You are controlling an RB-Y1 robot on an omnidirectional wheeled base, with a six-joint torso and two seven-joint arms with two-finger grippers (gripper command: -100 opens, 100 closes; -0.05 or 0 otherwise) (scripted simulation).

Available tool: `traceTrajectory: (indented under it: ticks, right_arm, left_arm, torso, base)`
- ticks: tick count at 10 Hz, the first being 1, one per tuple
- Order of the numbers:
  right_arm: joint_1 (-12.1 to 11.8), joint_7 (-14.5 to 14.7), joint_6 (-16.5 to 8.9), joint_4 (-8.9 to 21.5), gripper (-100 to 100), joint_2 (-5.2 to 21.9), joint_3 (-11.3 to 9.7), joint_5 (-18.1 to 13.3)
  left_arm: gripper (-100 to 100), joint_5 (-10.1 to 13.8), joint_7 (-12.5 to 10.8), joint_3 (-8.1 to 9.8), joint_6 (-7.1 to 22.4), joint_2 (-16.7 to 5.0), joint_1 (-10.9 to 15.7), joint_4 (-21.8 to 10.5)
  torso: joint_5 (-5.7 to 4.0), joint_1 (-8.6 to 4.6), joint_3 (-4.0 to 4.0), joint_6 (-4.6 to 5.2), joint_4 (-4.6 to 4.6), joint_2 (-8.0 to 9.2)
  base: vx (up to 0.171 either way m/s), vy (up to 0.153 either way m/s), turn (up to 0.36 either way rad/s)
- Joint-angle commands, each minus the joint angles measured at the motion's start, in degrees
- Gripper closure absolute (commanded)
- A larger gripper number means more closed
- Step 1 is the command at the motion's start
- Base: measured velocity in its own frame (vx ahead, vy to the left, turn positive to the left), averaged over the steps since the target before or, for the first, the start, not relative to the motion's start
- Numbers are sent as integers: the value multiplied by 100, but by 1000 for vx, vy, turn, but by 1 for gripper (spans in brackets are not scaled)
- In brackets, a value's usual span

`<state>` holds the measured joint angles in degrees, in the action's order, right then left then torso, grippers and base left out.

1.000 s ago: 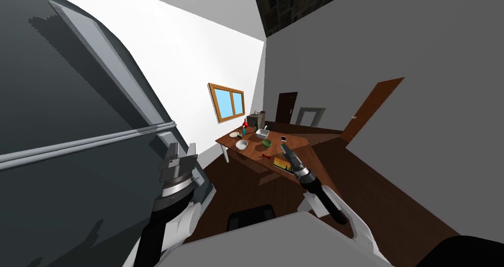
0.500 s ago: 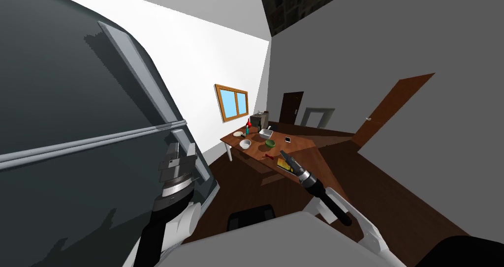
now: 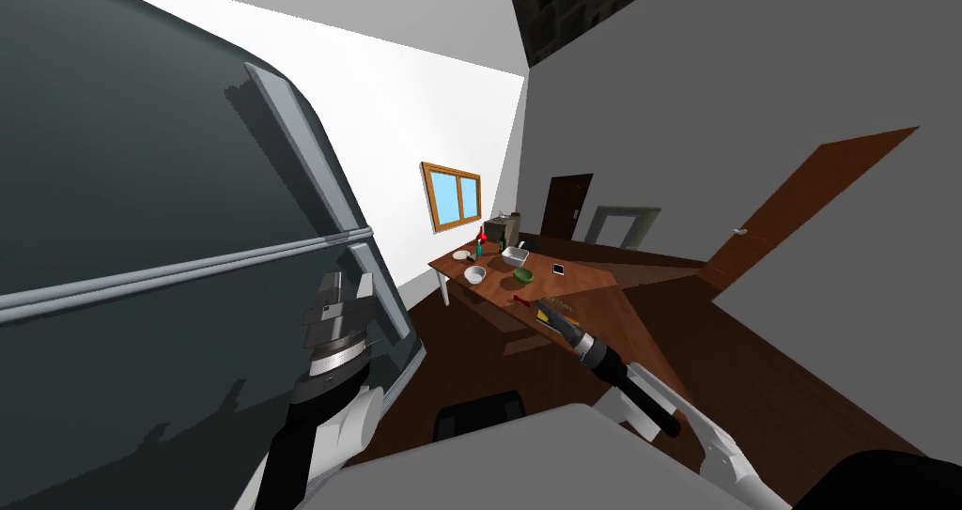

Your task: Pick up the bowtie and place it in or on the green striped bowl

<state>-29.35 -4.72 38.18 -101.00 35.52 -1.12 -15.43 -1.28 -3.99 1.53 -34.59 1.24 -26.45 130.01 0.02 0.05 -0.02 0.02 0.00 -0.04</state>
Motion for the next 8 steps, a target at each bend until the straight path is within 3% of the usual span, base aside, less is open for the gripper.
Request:
traceTrajectory:
  ticks: [1, 2, 3, 4, 5, 7, 8]
  right_arm:
    - [-20, -57, 49, 286, -100, 286, -76, -193]
    - [-20, -57, 49, 441, -100, 294, -76, -193]
    - [-27, -96, 78, 663, -100, 539, -153, -371]
    - [-27, -96, 78, 813, -100, 539, -153, -371]
    - [-32, -124, 108, 1010, -100, 763, -235, -554]
    - [-32, -124, 108, 1178, -100, 777, -235, -554]
    - [-33, -140, 137, 1409, -100, 1007, -320, -742]
  left_arm:
    - [0, 0, 0, 0, 0, 0, 0, 0]
    - [0, 0, 0, 0, 0, 0, 0, 0]
    - [0, 0, 0, 0, 0, 0, 0, 0]
    - [0, 0, 0, 0, 0, 0, 0, 0]
    - [0, 0, 0, 0, 0, 0, 0, 0]
    - [0, 0, 0, 0, 0, 0, 0, 0]
    - [0, 0, 0, 0, 0, 0, 0, 0]
  torso:
    - [0, 0, 0, 0, 0, 0]
    - [1, 2, 0, -2, 0, -1]
    - [0, 0, -1, 1, 0, -1]
    - [1, 4, -2, -2, -1, -4]
    - [1, 3, -3, 0, -1, -5]
    - [1, 1, -3, 2, -1, -5]
    - [0, -2, -1, 2, 0, -1]
  base:
    - [11, 33, 172]
    - [12, 24, 70]
    - [23, 36, 155]
    - [25, 30, 104]
    - [27, 31, 164]
    - [18, 18, 30]
    - [29, 32, 161]
